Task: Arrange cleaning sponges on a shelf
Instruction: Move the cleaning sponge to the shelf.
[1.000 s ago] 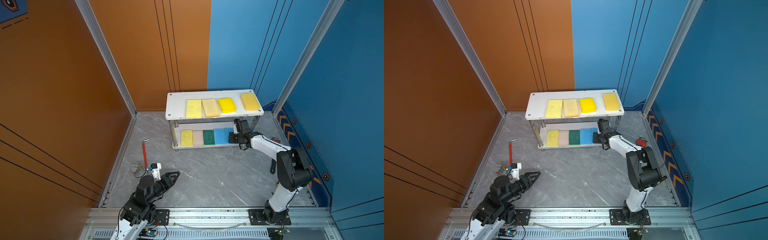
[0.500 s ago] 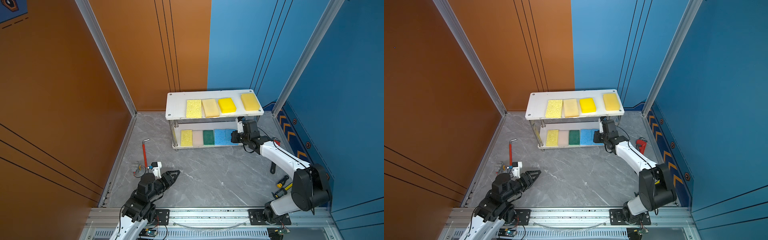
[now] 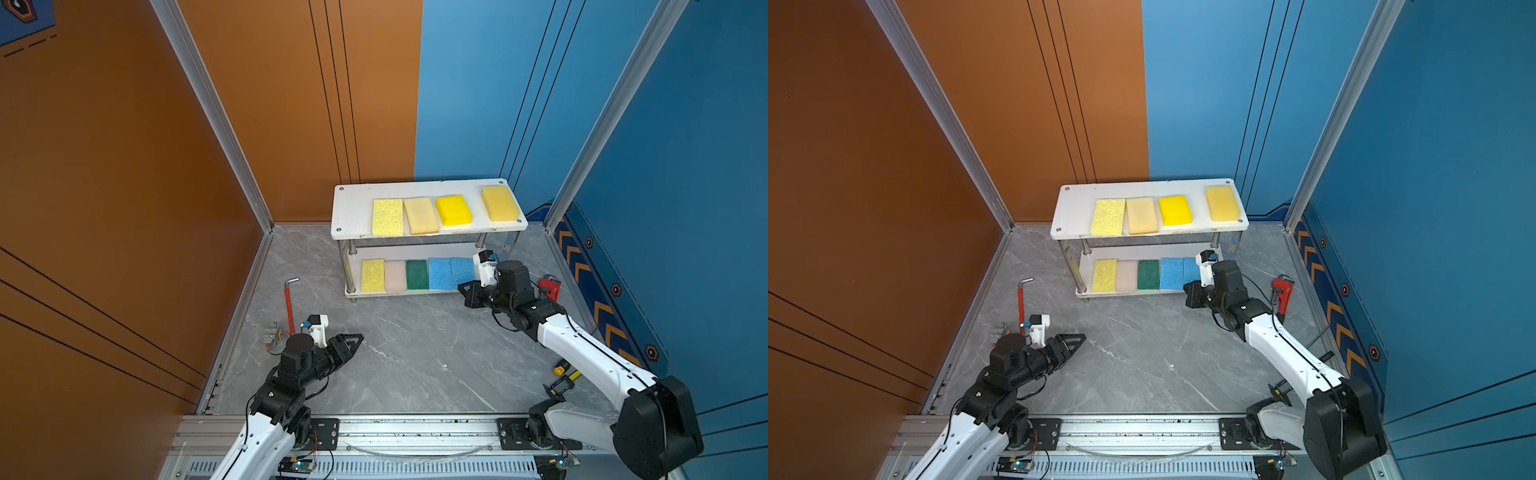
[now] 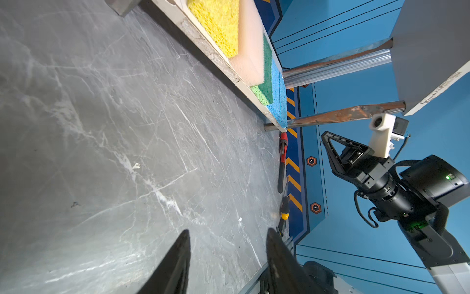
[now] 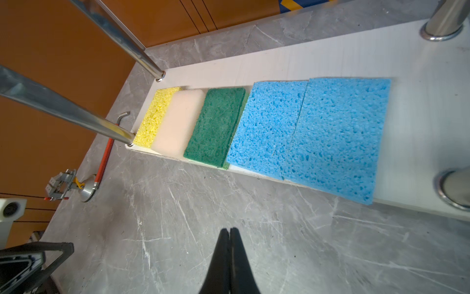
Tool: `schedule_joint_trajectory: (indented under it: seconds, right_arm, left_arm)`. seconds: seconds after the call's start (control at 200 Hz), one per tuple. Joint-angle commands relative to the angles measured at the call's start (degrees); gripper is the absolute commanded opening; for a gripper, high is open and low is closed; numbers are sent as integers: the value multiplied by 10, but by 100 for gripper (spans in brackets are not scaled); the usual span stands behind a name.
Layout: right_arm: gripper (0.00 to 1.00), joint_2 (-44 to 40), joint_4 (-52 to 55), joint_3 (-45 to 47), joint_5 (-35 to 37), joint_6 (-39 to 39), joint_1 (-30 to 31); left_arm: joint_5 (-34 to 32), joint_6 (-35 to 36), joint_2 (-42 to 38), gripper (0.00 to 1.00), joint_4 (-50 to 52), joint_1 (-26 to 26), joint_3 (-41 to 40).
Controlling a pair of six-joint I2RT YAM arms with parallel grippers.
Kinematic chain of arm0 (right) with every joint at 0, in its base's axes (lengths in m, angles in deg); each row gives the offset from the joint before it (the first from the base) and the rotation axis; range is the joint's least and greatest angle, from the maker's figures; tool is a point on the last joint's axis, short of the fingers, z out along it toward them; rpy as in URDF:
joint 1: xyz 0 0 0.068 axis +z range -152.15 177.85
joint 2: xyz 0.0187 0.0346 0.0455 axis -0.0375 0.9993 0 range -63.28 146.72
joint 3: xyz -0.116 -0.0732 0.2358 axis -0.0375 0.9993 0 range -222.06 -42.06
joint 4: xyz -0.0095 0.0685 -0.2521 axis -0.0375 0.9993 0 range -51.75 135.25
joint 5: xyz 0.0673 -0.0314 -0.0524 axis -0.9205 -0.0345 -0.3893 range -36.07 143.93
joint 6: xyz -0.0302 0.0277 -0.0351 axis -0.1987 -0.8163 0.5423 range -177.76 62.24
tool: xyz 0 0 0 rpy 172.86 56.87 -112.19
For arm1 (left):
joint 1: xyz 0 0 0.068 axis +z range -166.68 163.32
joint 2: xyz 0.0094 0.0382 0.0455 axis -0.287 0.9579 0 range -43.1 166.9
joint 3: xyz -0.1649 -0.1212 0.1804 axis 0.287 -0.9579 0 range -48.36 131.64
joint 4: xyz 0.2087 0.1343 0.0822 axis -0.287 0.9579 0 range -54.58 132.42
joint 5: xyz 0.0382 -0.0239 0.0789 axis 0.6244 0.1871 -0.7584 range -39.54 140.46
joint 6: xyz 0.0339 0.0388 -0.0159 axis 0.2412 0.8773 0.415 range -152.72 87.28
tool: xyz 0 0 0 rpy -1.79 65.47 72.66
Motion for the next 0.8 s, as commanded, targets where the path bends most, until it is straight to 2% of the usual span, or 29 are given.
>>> schedule_joint_trajectory:
  seconds: [0.0,0.23,0.425,0.541,0.796]
  right_arm:
    - [0,-28,20,18,-3,-14,7]
    - [1,-10,17,41,-25,-28,14]
    - [4,-16,30,31,5,-83,54]
    - [6,0,60,18,18,-91,76]
    - [7,9,88,-19,40,-37,138]
  left_arm:
    - [21,46,25,49,-11,8,28]
    - [0,76,70,48,-16,17,41]
    - [-33,48,69,48,5,15,52]
    - [-69,60,55,49,64,13,65]
    - [-107,117,17,52,138,14,100]
